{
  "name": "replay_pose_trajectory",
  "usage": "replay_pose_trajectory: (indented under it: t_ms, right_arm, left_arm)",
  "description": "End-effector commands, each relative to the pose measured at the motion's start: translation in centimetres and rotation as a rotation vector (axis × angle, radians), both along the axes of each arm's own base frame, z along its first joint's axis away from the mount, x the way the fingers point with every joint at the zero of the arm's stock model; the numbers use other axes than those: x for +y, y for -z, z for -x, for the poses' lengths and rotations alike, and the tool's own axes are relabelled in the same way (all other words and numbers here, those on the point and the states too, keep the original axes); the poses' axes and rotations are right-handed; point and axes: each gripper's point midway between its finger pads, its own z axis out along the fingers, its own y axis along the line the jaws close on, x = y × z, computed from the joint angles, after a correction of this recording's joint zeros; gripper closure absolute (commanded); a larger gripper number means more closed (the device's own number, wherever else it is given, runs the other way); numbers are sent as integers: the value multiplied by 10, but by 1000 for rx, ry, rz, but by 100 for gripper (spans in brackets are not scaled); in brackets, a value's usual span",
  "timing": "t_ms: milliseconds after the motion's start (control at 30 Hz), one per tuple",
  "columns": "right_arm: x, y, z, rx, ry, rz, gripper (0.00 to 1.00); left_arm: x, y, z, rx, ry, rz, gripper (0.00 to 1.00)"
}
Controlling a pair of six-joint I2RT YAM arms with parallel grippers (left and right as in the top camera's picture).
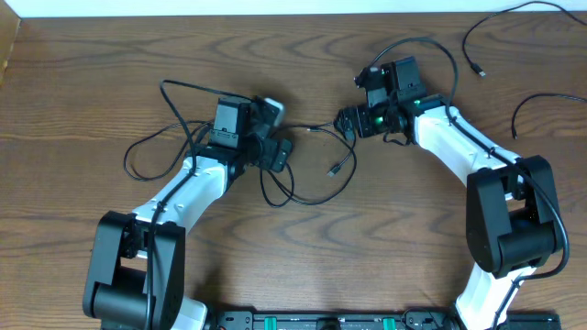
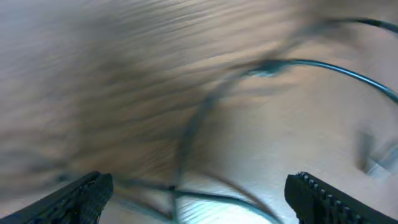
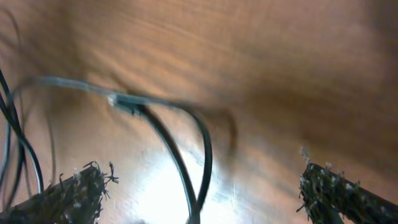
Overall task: Untangle cables
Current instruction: 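Move the right gripper down to the tangle beside the left gripper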
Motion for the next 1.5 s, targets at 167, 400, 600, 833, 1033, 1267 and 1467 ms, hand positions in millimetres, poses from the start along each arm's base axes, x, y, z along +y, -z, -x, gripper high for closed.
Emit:
replay_pose_trajectory:
  t_ms: [167,400,600,833,1033,1267,1467]
  right_arm:
    - [14,6,27,-7,-220,64,1]
    - [38,9,46,-33,-369,103,17]
    - [26,19,50,-22,-359,241,81]
    - [20,22,57,14,-358,258,99]
    - [13,27,72,85,-369,278,99]
    - [9,30,92,171,-386,269,92]
    - [9,30,88,179,-329,258,1]
  left_arm:
    - [64,5,-12,17,-550,-59,7]
    - [75,7,-8,20,-581,-112,7]
    - [87,8,-3,19,-616,-173,7]
    - [87,8,-4,15,-616,-171,7]
    - [87,8,-4,14,-616,-170,7]
    - [86,7,-6,8,-616,-166,7]
    - [86,6,-7,2,-617,-162,7]
